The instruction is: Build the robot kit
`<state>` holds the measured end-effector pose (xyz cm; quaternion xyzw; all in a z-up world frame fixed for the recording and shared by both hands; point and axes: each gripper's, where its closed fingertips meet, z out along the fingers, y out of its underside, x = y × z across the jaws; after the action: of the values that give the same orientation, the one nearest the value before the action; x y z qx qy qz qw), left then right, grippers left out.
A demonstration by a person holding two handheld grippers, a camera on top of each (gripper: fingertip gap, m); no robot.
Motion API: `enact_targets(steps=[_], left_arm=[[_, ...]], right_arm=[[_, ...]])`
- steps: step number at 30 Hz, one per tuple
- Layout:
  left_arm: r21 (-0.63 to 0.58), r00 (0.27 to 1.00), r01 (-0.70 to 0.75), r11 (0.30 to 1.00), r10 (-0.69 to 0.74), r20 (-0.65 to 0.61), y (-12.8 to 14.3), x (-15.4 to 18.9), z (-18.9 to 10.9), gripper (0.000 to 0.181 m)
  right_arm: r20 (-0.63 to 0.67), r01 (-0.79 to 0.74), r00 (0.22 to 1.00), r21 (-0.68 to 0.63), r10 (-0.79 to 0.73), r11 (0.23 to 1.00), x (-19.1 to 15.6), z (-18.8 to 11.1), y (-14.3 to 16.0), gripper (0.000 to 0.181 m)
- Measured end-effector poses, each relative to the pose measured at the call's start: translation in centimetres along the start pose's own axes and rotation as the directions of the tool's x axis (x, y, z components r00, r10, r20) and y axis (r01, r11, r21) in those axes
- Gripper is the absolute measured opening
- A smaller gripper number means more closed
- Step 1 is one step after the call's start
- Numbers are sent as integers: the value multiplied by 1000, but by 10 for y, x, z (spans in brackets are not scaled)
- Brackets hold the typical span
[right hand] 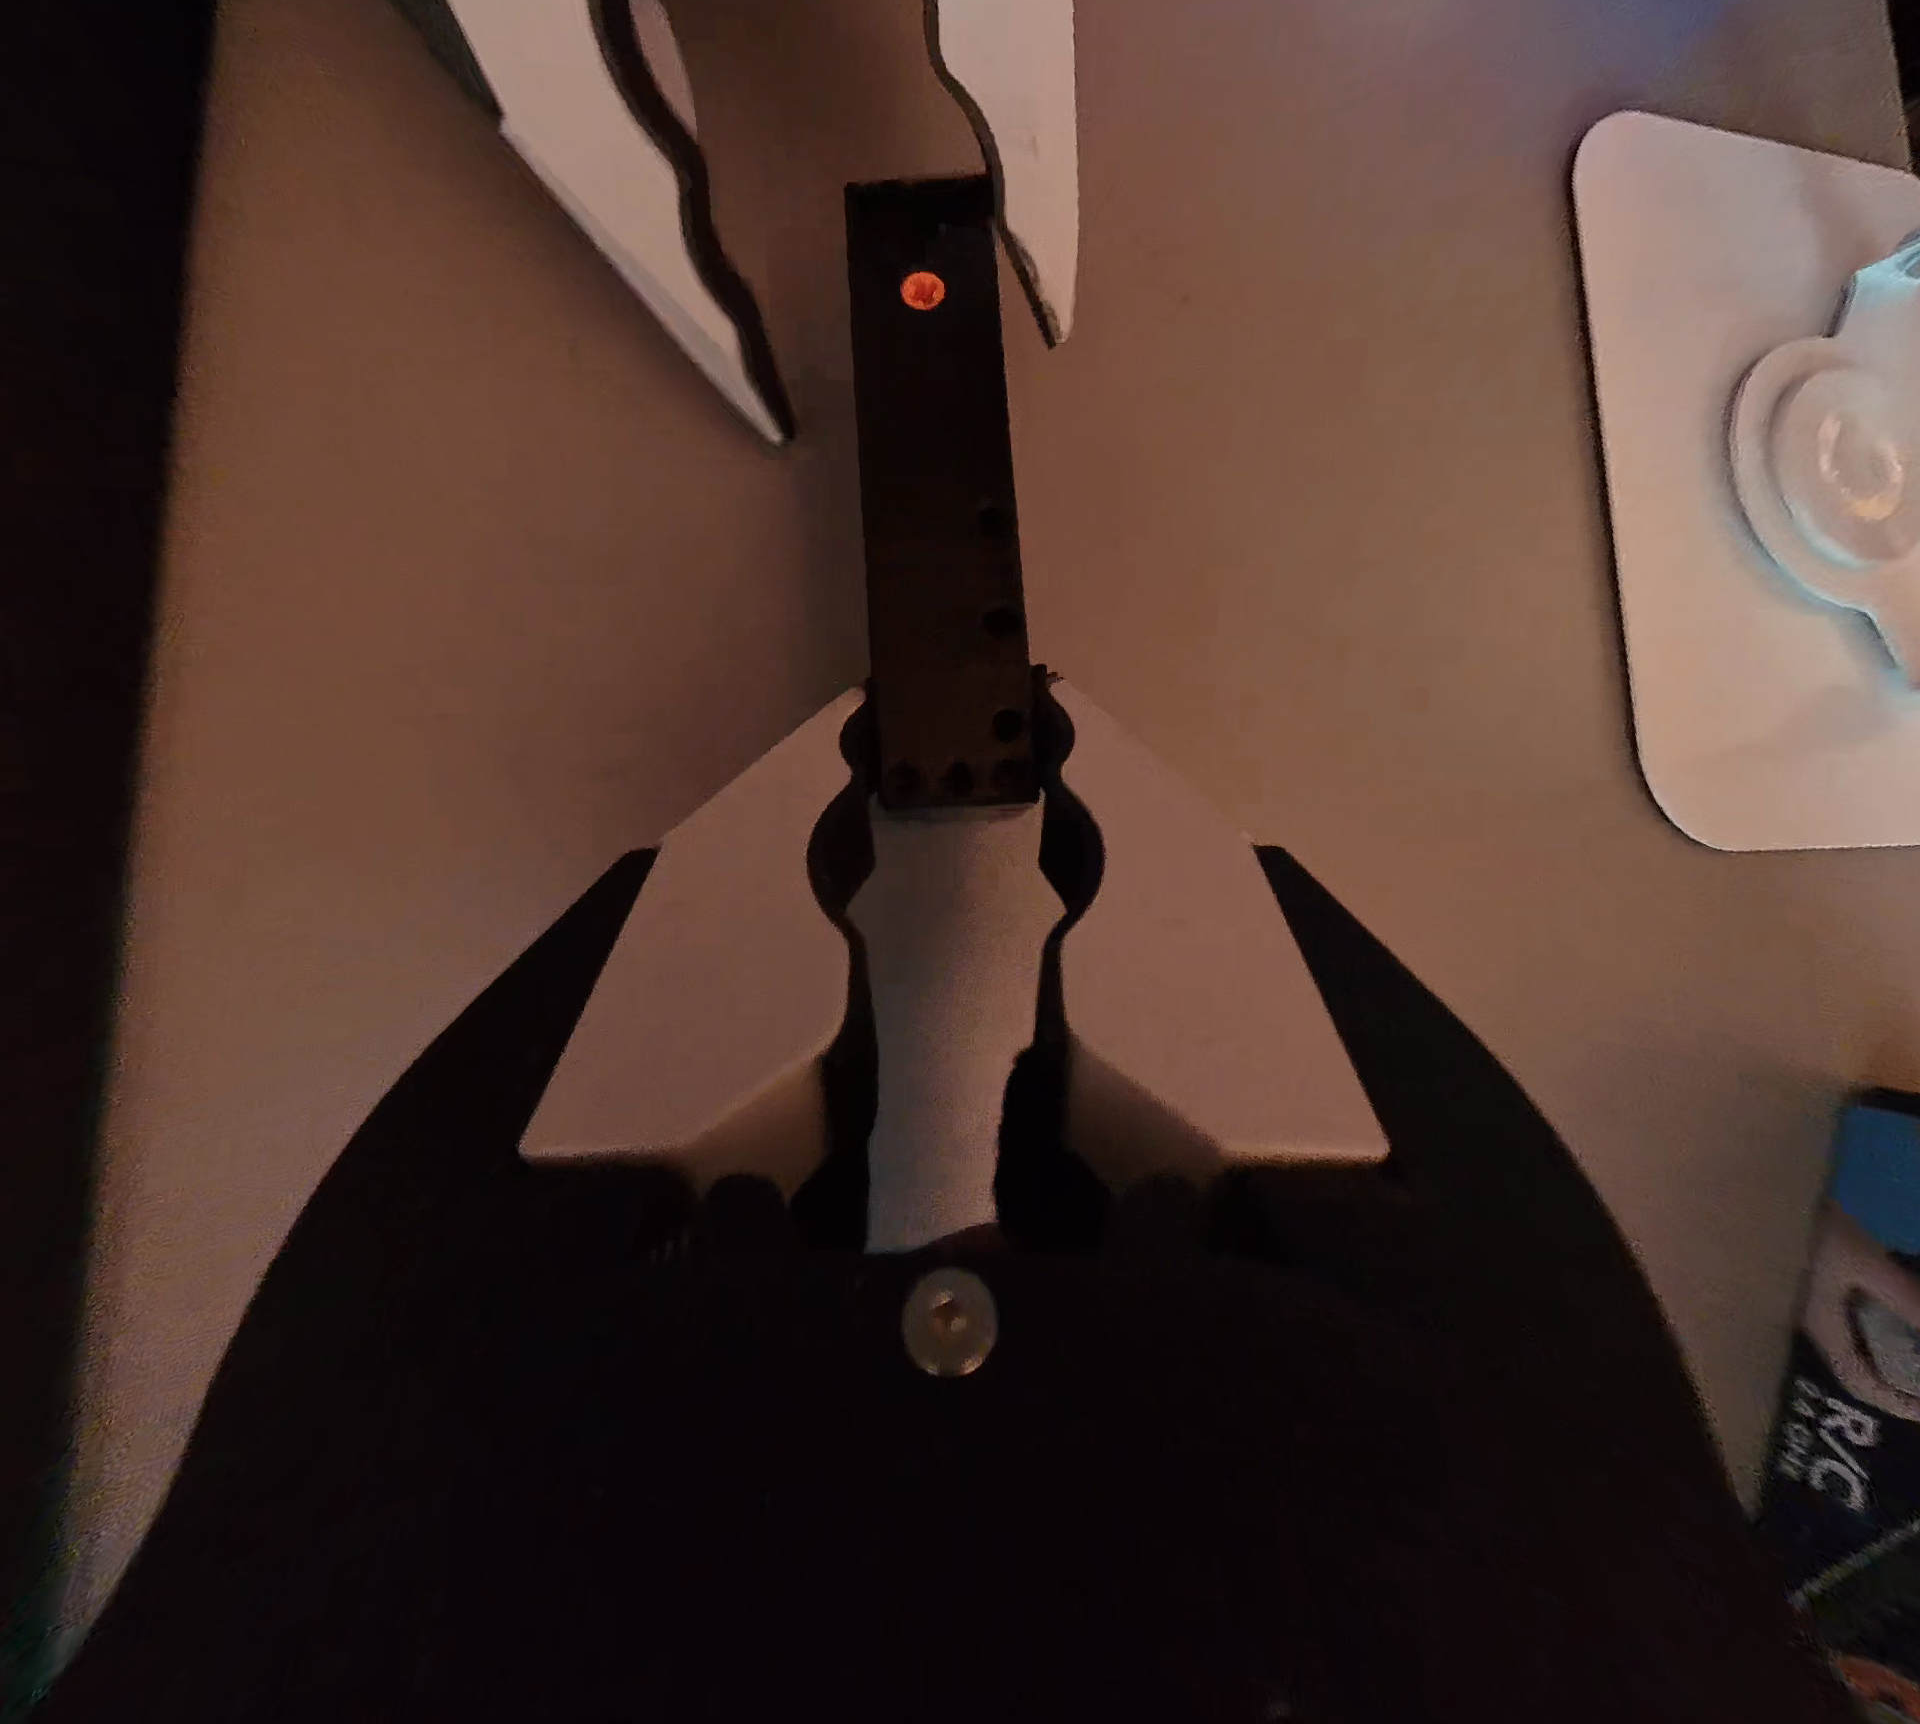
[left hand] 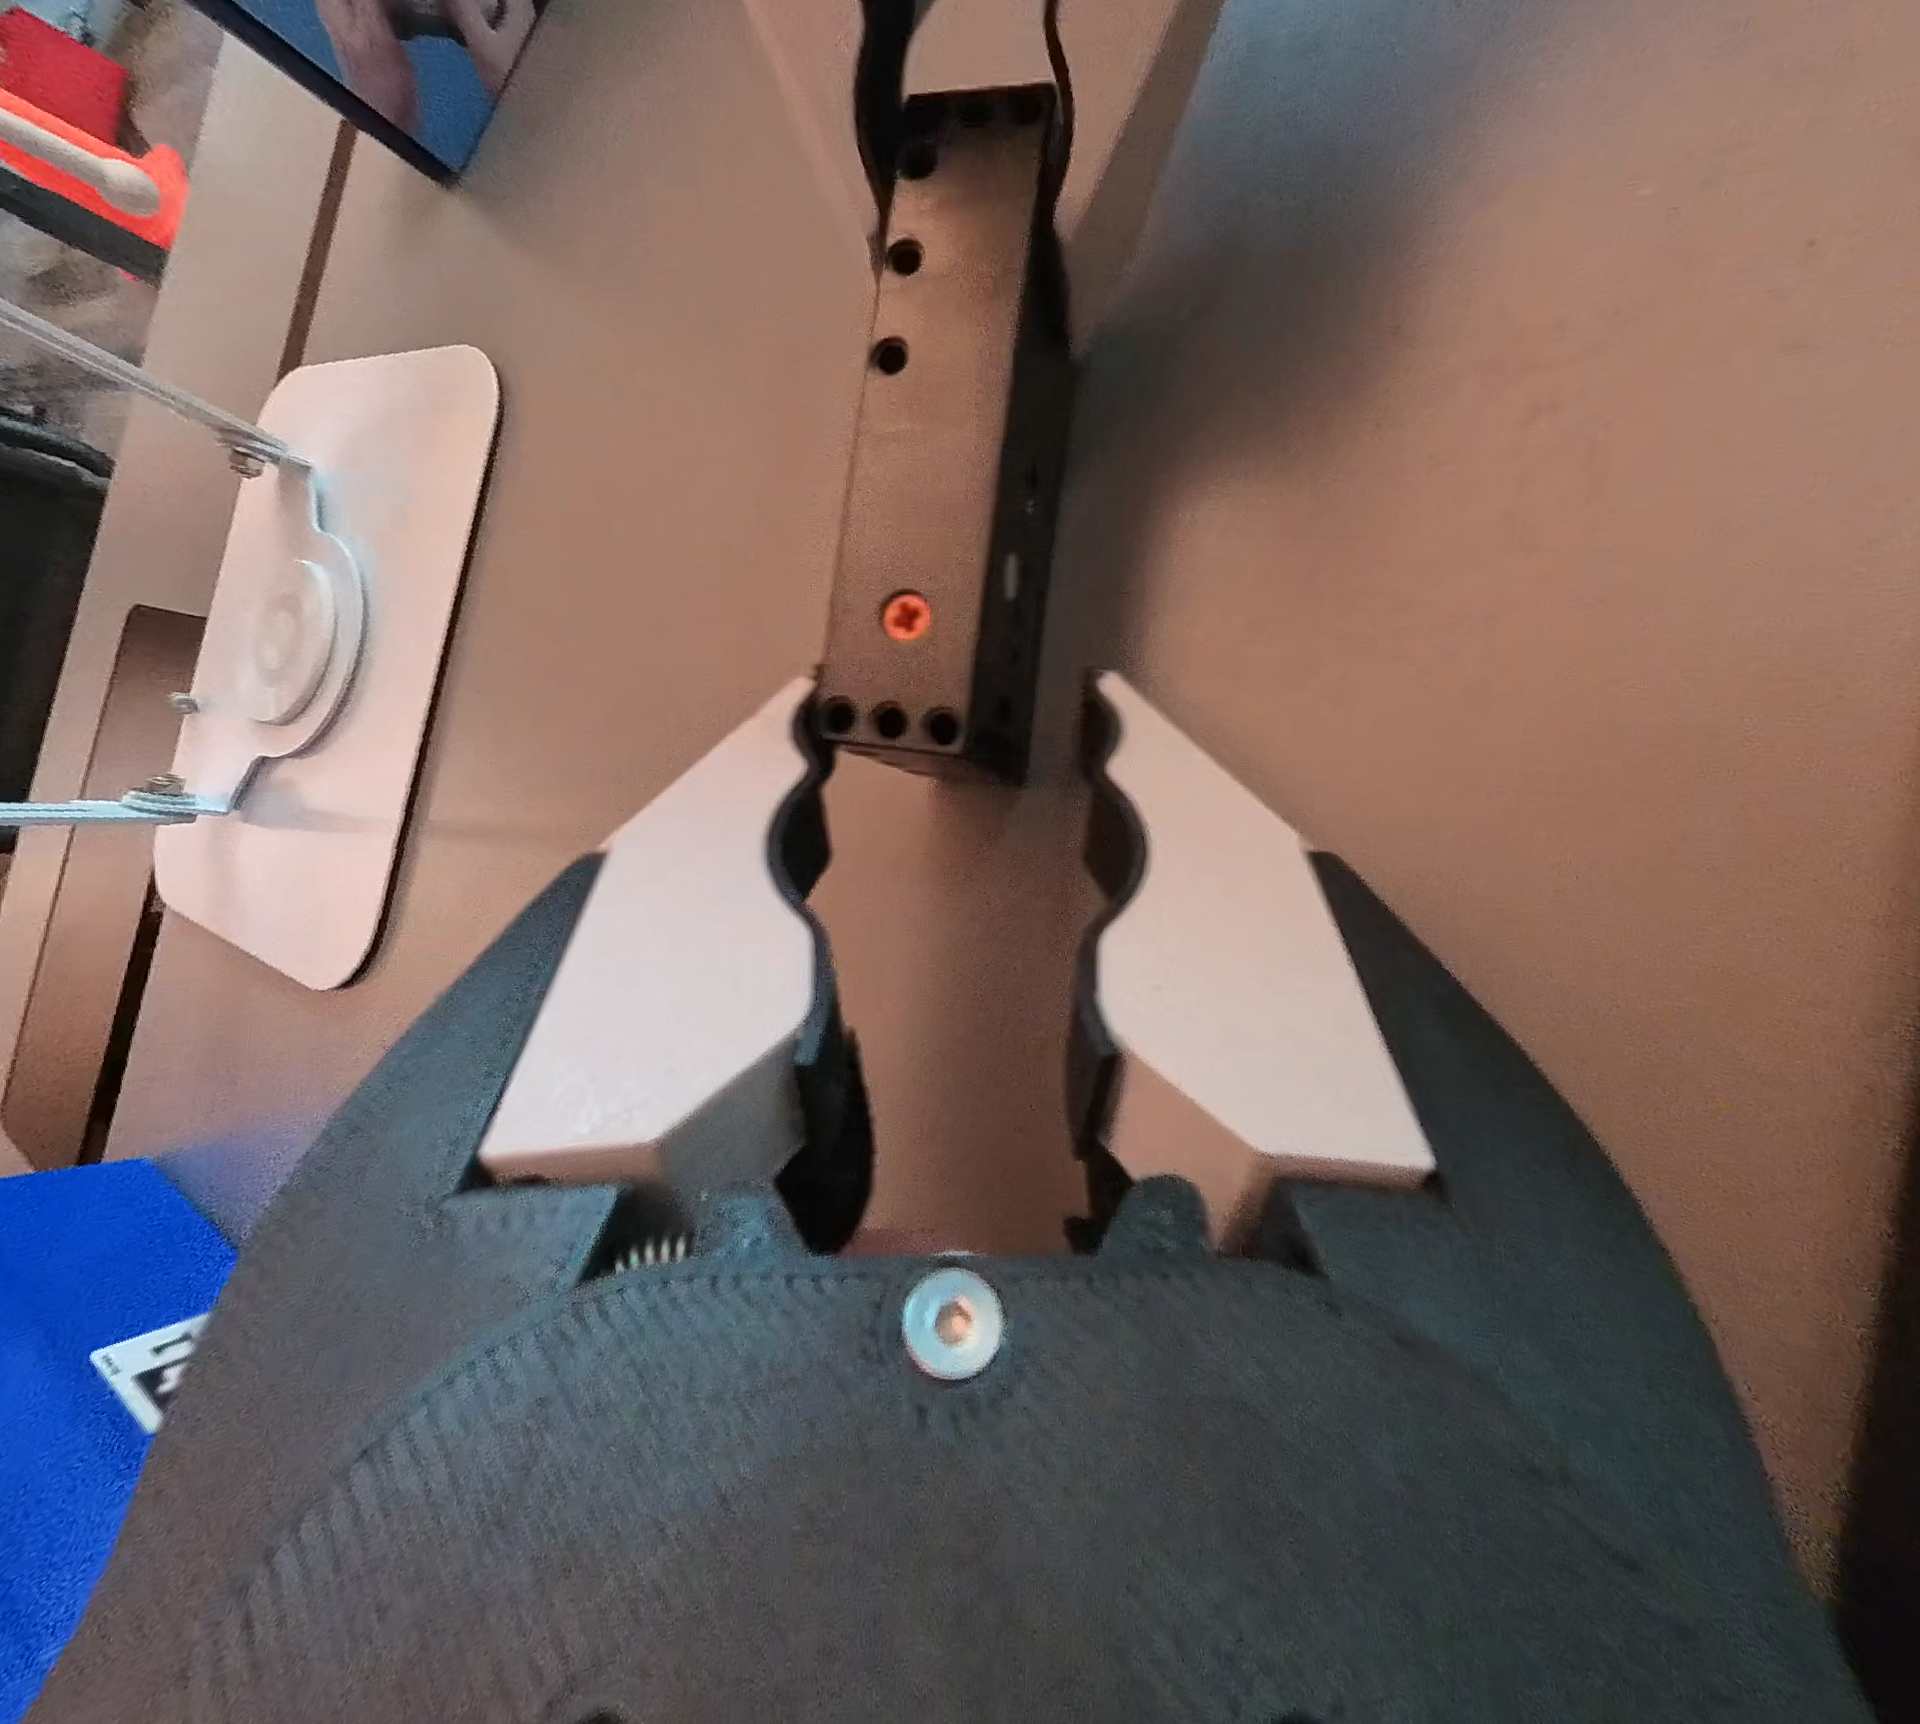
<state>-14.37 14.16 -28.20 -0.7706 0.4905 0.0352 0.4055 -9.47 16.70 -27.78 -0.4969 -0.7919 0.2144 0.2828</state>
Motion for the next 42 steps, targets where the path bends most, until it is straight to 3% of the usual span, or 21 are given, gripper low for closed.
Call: enact_targets(steps=[1,3,8,16,25,29,42], left_arm=[[-1,1000,-1,1000,1,9,0,-1,0,32],[-13,1000,17,1000,-17,-19,1,2,-1,27],[-63,997,72,995,-72,14,7,-1,-3,26],[-54,991,137,989,-137,15,7,4,-5,25],[-23,987,158,987,-158,12,5,5,-5,25],[-17,988,151,988,-150,22,6,4,-5,25],[-34,967,250,968,-252,-42,3,13,-8,28]], right_arm=[[-14,-1,1000,-11,1,1000,1,2,2,26],[-29,-44,999,-2,43,999,3,2,1,36],[-165,-201,967,-21,194,979,24,-18,11,40],[-137,-319,938,11,317,948,20,-15,17,36],[-121,-243,960,92,254,966,18,-7,3,33],[-168,-181,967,88,194,979,20,-6,2,22],[-135,-211,966,92,222,973,30,0,-3,18]])
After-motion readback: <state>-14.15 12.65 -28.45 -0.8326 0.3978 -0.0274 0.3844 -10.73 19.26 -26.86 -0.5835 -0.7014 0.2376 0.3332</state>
